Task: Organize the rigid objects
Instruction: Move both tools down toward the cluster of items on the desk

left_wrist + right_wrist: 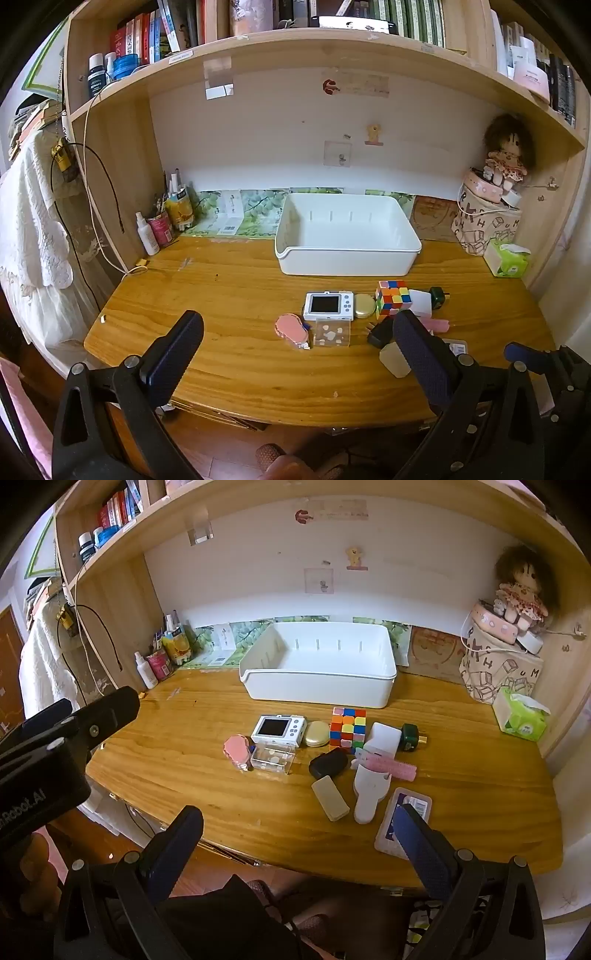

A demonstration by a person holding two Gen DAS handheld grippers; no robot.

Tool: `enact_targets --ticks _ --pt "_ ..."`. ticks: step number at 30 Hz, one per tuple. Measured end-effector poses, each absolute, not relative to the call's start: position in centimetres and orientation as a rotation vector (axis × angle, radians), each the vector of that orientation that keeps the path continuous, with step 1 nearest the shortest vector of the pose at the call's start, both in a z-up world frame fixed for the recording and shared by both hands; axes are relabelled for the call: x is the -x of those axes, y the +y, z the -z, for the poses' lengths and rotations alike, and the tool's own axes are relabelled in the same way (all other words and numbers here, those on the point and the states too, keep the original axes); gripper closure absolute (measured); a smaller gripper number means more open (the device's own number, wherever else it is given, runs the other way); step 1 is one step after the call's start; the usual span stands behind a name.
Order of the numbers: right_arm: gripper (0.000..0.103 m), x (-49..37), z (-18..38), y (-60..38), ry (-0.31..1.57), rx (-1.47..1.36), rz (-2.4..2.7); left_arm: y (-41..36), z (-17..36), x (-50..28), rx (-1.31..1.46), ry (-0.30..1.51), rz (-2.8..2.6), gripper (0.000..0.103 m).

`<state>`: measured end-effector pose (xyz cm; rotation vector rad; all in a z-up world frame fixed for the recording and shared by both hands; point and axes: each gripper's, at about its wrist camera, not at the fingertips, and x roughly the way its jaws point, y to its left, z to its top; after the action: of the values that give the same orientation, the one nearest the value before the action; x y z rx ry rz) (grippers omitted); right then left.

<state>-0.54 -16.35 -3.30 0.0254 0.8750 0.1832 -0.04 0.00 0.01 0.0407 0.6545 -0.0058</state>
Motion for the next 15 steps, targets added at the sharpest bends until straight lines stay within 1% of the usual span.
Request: enact_targets --ticks 6,9,15 --pt "0.0 0.4 3.3 -16.3 0.879 -0.031 -0.193 -0.5 -0.1 0.6 -0.043 0.643 0.007 0.001" --pt "0.0 0.2 3.4 -16.2 0.88 -0.033 -0.193 0.7 -0.1 -0.3 -0.013 0.667 -0.002 0.001" --pt "0.0 0.1 3.5 -16.2 0.885 -0.031 -0.187 0.5 0.0 -0.6 -0.021 0.661 0.001 0.001"
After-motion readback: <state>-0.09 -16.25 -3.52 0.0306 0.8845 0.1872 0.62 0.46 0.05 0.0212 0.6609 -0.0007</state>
